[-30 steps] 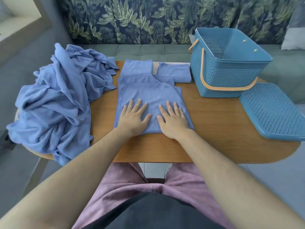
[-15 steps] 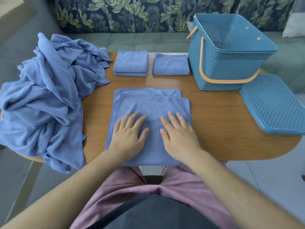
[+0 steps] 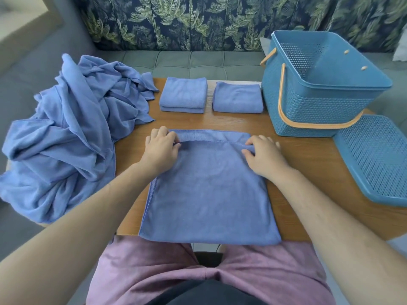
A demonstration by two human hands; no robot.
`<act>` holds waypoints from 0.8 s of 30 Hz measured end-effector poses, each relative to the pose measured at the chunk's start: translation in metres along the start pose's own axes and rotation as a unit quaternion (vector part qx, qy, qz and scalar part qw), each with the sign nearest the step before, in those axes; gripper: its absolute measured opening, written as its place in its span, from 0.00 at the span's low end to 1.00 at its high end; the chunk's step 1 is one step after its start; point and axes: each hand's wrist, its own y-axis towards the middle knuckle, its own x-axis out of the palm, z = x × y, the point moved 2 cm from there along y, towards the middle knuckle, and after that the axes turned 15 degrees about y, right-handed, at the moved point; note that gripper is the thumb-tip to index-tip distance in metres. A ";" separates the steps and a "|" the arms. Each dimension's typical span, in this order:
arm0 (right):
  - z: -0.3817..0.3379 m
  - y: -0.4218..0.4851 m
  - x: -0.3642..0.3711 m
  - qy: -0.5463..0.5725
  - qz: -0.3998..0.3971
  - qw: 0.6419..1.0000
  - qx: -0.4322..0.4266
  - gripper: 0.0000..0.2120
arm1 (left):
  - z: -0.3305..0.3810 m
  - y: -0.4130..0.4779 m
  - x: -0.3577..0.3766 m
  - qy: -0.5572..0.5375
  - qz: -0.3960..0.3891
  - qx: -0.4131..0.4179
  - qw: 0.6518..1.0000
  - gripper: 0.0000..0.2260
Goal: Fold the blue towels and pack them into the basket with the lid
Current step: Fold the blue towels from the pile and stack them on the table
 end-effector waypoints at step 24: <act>0.007 0.065 0.015 0.043 0.038 0.998 0.033 0.08 | -0.030 0.041 0.012 -0.109 0.065 -0.024 0.992 0.03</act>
